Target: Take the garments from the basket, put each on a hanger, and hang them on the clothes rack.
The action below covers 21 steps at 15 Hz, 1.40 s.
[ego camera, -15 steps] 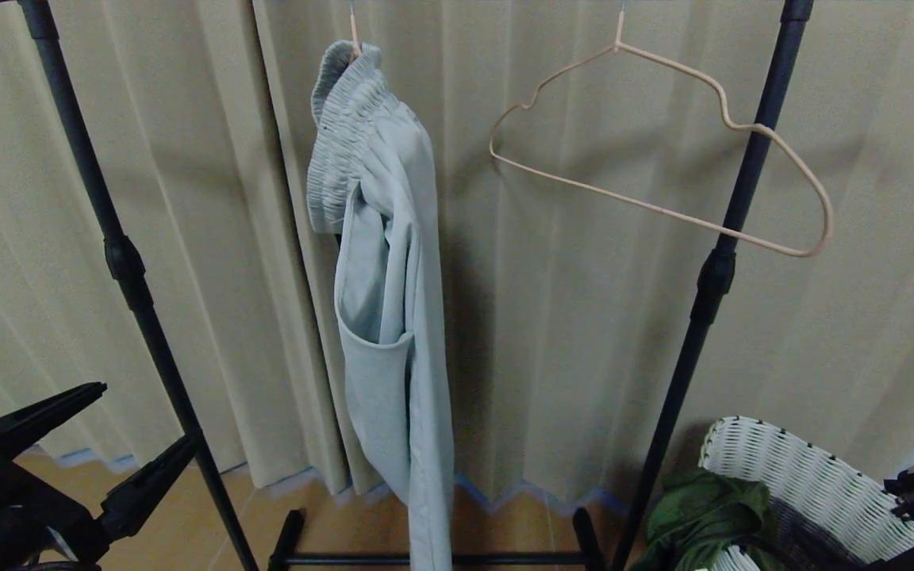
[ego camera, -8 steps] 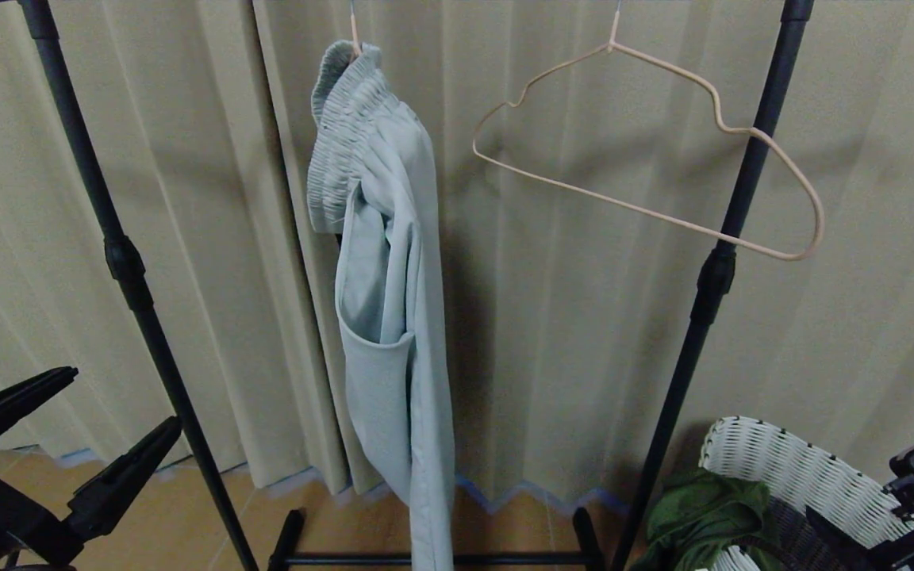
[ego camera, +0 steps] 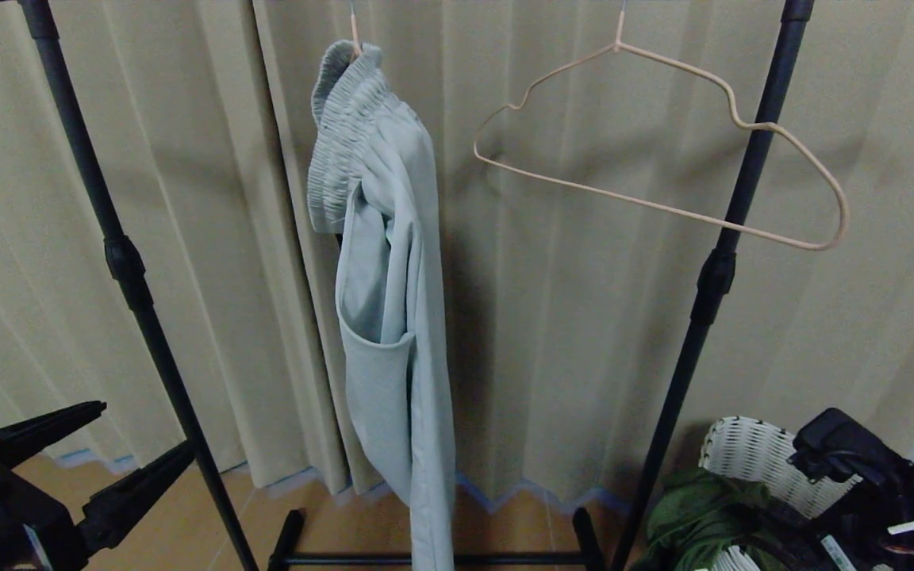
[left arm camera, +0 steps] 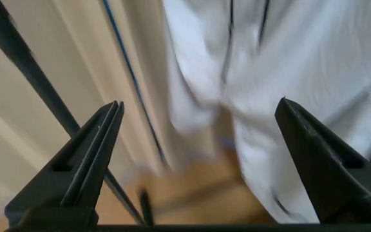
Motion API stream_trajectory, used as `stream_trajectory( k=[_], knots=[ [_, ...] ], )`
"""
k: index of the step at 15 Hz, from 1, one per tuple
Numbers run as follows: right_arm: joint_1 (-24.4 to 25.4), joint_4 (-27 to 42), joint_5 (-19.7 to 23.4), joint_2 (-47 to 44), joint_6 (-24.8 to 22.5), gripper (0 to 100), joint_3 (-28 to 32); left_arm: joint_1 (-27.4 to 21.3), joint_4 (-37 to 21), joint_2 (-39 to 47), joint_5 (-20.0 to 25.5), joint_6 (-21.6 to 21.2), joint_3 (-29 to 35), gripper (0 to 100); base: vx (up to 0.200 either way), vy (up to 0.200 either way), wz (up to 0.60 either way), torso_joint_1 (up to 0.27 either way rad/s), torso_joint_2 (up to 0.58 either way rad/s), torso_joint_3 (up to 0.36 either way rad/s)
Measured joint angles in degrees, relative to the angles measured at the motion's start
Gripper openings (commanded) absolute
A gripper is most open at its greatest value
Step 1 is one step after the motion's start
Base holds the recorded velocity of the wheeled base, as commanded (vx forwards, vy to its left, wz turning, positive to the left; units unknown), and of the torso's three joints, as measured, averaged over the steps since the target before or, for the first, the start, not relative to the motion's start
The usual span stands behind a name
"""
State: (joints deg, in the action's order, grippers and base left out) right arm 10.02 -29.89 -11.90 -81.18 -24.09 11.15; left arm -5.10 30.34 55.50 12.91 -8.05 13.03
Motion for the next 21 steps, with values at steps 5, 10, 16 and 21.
stream_trajectory(
  k=[5,10,16,21],
  knots=[
    [-3.41,-0.76,-4.24,-15.08,-3.83,100,3.89,-0.35,-2.35,-3.74,0.02,0.22,2.47,100,0.0,0.0,0.0,0.0,0.0,0.0],
    [-6.64,-10.97,-5.03,-24.97,-4.16,100,5.77,-0.35,-2.35,-4.43,0.02,0.04,2.38,100,0.0,0.0,0.0,0.0,0.0,0.0],
    [-7.74,-17.32,-5.14,-30.62,-4.13,0,5.3,-0.35,-2.34,-4.55,0.0,-0.11,2.29,100,0.0,0.0,0.0,0.0,0.0,0.0],
    [-7.35,-17.37,-4.96,-27.09,-4.12,0,4.17,-0.35,-2.32,-4.79,0.02,-0.13,2.26,100,0.0,0.0,0.0,0.0,0.0,0.0]
  ],
)
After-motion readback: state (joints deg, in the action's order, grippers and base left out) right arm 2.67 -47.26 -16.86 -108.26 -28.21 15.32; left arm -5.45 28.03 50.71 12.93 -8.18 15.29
